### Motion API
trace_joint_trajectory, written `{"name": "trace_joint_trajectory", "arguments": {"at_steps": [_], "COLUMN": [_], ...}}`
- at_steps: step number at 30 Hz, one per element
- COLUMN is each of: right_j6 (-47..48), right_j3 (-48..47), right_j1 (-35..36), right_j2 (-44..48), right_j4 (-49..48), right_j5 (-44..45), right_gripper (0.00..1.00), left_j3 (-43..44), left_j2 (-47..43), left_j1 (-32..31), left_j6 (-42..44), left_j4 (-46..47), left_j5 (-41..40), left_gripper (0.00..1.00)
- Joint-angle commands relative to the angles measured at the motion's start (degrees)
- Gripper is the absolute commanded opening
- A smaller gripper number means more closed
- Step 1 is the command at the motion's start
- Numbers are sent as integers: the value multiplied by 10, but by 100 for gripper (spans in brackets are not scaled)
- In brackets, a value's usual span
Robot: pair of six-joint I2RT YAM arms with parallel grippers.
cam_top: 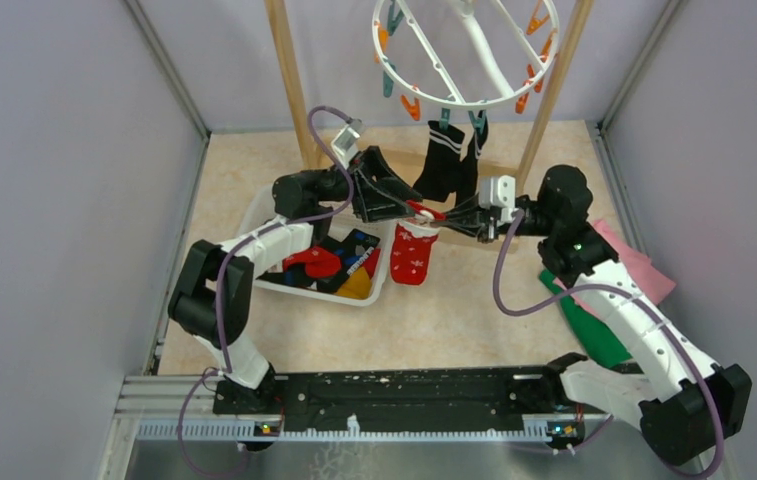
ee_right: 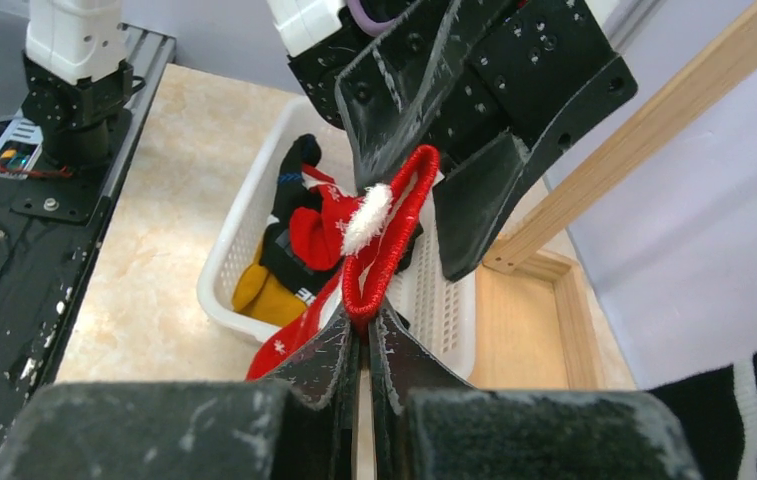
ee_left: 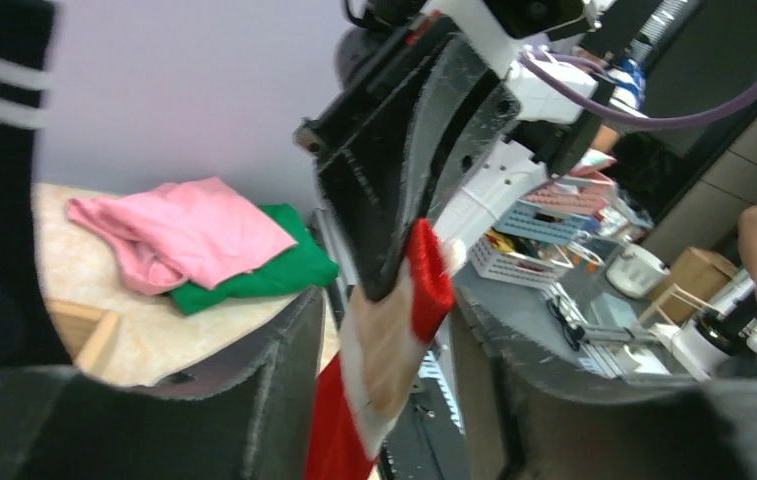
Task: Clip the socks to the hanger
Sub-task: Pick up the sock from the bin, then open the clamp at the hanger.
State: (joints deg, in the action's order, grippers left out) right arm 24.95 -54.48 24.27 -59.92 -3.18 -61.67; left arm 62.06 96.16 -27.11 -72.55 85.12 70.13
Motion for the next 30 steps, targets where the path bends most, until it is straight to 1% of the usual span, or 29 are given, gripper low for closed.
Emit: {"name": "trace_joint_trajectory", "arguments": {"at_steps": [1,2,3,5,8,9,11,15,17,19,22,26,29,30], "right_j6": [-50,-88,-120,-169,-217,-224,-234,-259,-273,-281,-287,-300,-306,-307], "right_j3": [-32,-25,-16,8,21,22,29,41,43,42,41,39,42,42], "right_j1": [6,6,6,7,19,27,48,81,87,89,89,89,89,90], "right_j2": [17,20,25,35,40,40,43,42,39,35,30,26,26,28], "right_j4": [10,-5,-22,-61,-80,-83,-93,-91,-86,-81,-82,-88,-89,-89], "right_j5": [65,100,130,184,277,298,328,368,383,405,436,448,450,451], "right_gripper": [0,0,0,0,0,0,0,0,0,0,0,0,0,0], "left_j3": [-39,-65,-89,-124,-125,-117,-97,-42,-8,23,65,135,168,179], "left_j2": [-32,-46,-61,-99,-154,-166,-179,-175,-171,-165,-145,-92,-69,-62], "left_j1": [53,67,80,94,92,88,84,72,54,28,-7,-27,-32,-33], "left_j6": [29,46,73,148,298,339,387,418,443,461,470,470,470,482], "left_j4": [176,169,157,80,-131,-186,-256,-335,-401,-467,-526,-593,-614,-623], "left_j5": [-83,-120,-145,-184,-248,-272,-316,-370,-408,-467,-552,-592,-592,-621], "left_gripper": [62,69,72,75,75,74,73,65,63,64,66,66,66,66]}}
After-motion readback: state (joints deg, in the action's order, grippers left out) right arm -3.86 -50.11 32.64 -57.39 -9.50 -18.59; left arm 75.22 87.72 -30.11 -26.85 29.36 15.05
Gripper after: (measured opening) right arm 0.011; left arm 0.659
